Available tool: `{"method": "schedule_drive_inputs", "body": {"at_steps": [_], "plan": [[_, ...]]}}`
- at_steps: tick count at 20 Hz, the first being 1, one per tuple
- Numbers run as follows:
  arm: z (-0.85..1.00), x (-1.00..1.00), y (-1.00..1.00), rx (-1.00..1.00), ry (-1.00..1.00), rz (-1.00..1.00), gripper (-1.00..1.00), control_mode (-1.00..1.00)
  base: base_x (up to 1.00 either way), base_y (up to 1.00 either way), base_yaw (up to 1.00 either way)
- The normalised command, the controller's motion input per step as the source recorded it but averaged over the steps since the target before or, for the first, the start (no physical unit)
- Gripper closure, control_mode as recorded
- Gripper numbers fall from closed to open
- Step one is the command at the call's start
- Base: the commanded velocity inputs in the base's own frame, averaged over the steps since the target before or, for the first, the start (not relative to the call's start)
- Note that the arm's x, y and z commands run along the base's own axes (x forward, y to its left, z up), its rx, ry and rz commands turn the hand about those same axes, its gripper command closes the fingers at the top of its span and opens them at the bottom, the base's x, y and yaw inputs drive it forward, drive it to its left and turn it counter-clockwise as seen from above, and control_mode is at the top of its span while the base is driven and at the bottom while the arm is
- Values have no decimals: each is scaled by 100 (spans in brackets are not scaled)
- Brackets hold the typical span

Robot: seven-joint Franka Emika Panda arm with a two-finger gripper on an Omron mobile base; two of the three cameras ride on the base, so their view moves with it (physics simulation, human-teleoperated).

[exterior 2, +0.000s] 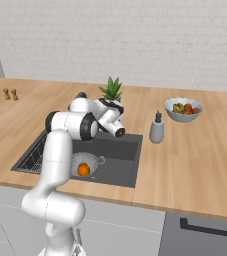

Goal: Put the colander in the sink, put the orange, kiwi in the colander, and turn on the sink faucet and pour water over the colander.

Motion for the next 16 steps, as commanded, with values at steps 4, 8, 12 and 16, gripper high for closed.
{"method": "schedule_drive_inputs", "body": {"at_steps": [4,8,12,16], "plan": [[-40,0,-69,0,0,-2,100,-100,0,0,0],[-40,0,-67,0,0,0,100,-100,0,0,0],[-36,0,-61,0,0,0,100,-100,0,0,0],[-29,0,-55,0,0,0,100,-100,0,0,0]]}}
